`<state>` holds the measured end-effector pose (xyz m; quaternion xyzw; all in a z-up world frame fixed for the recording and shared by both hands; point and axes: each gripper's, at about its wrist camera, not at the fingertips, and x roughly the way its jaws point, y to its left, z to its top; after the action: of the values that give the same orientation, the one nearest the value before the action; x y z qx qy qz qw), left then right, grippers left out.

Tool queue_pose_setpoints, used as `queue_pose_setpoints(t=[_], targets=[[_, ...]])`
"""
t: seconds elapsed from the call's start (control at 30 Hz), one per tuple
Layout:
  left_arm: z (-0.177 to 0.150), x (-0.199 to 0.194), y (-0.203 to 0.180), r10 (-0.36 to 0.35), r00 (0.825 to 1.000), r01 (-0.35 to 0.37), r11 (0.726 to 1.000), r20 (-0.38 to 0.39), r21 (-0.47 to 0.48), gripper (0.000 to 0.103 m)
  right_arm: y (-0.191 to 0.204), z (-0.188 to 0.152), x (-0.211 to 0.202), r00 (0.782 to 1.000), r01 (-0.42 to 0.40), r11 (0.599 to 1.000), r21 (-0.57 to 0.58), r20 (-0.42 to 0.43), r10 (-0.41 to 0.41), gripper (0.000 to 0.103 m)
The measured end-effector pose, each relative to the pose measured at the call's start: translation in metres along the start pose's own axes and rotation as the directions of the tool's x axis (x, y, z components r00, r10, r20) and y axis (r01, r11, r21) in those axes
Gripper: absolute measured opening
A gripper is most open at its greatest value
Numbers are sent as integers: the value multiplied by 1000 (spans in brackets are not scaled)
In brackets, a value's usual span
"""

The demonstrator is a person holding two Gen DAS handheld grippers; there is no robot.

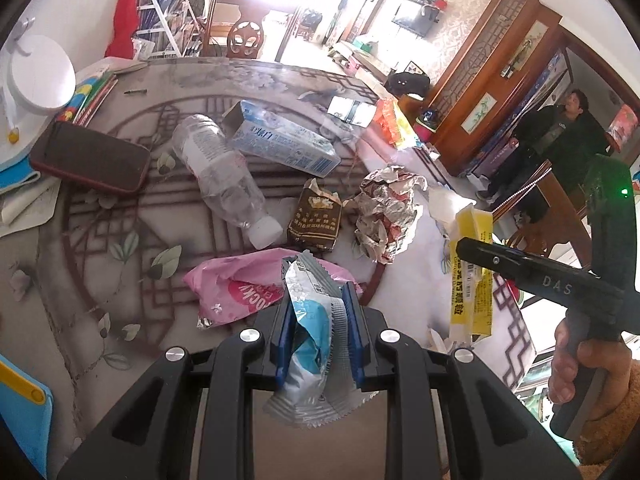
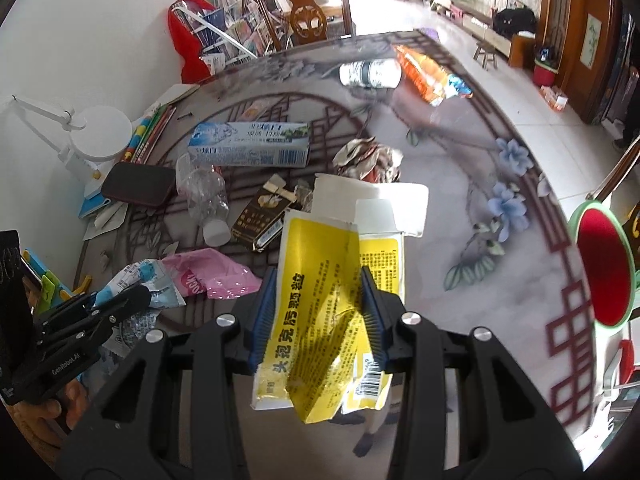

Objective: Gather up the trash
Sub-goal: 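Grasp the blue wrapper with the left tool while the right tool grasps the yellow packet, then carry the blue wrapper and yellow packet toward the red bucket with both tools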

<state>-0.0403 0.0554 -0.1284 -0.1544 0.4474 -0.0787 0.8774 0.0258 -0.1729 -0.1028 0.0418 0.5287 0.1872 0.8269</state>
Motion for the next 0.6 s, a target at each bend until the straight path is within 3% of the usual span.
queue_pose_setpoints(t=[0.6], targets=[[21,-13,-39,48,996,-51,998,79,42,20,-12,13,-43,990,39,997,-64,140,-29,39]])
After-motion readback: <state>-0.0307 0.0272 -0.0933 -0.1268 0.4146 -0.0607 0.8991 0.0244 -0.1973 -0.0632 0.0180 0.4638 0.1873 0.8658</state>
